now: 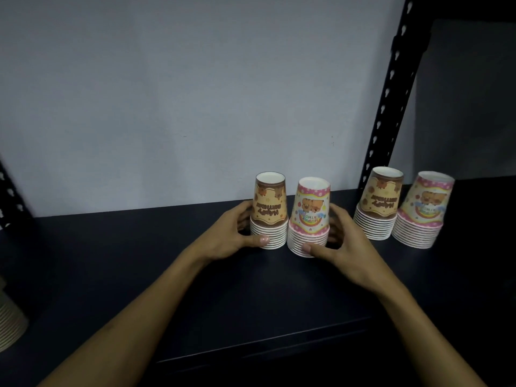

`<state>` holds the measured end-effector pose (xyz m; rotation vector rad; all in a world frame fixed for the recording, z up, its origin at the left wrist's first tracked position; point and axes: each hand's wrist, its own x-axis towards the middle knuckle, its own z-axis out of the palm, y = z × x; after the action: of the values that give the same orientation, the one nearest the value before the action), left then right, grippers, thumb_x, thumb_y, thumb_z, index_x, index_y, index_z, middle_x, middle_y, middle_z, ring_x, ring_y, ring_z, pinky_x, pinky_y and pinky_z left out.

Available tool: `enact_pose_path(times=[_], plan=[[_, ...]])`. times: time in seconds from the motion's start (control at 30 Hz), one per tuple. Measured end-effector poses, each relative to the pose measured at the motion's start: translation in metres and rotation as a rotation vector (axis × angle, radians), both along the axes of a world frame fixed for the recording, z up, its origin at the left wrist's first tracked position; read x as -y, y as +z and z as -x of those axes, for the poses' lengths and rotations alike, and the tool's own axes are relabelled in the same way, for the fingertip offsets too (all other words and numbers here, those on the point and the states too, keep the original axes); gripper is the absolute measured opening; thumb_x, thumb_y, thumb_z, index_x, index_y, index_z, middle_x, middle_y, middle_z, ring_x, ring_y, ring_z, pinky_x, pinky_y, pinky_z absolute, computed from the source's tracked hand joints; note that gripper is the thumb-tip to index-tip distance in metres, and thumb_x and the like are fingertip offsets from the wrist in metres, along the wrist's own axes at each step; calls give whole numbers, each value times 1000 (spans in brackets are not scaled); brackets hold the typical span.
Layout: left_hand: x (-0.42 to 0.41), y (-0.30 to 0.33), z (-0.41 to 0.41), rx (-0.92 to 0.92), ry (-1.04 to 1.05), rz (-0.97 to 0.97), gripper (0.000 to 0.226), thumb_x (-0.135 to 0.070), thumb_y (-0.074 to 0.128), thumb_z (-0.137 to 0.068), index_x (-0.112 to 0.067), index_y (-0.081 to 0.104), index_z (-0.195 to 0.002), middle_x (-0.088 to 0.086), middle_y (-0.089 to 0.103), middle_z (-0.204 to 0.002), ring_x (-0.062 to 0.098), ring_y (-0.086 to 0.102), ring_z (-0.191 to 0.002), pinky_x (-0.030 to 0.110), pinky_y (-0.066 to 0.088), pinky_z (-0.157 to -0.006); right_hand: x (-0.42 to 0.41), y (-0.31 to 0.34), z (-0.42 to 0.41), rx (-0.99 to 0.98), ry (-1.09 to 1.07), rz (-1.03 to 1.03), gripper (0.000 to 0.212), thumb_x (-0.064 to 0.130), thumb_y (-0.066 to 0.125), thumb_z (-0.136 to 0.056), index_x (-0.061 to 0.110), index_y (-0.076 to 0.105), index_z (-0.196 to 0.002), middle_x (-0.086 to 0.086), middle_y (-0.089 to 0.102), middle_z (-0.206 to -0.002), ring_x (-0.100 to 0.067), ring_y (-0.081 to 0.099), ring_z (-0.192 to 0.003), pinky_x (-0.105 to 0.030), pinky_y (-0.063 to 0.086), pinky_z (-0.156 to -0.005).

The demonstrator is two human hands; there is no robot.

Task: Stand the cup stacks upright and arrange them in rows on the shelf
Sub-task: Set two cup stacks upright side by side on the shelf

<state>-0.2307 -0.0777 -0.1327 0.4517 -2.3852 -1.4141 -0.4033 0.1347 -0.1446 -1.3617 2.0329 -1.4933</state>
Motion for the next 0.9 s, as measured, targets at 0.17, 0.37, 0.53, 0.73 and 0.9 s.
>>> enact_pose_path(times=[0.17,0.37,0.53,0.73,0.9], plan=[[0,1,1,-15,28,7,84,-16,87,-73,-22,44,-144,-7,59,-140,9,56,-130,40,41,-115,3,-1,-1,-28,-38,2,89,20,88,-76,24,36,-148,8,60,-137,-7,61,-122,-37,52,-105],[-1,2,-1,0,-6,12,82,-13,84,-77,-22,42,-147,-8,59,-141,5,55,-130,34,40,-115,3,1,-2,-23,-40,-29,81,20,86,-77,21,41,-146,9,61,-135,-3,61,-118,-14,52,-93],[-2,4,-3,21,-42,15,79,-10,79,-82,-21,38,-149,-8,57,-144,3,53,-132,27,38,-114,2,2,1,-6,-16,-54,81,18,84,-80,21,41,-148,8,60,-139,-5,60,-123,-22,49,-103],[-4,5,-4,32,-34,28,82,-10,80,-82,-22,36,-150,-8,58,-143,2,53,-131,25,38,-113,3,2,0,-5,-13,-43,79,19,83,-80,22,43,-148,11,61,-137,-2,60,-122,-18,48,-101],[-6,3,-5,63,5,18,88,-19,80,-83,-24,26,-152,-8,56,-146,11,45,-140,37,32,-118,2,2,-1,-22,-9,-56,78,21,82,-82,23,42,-149,10,60,-139,-4,58,-123,-16,46,-99]])
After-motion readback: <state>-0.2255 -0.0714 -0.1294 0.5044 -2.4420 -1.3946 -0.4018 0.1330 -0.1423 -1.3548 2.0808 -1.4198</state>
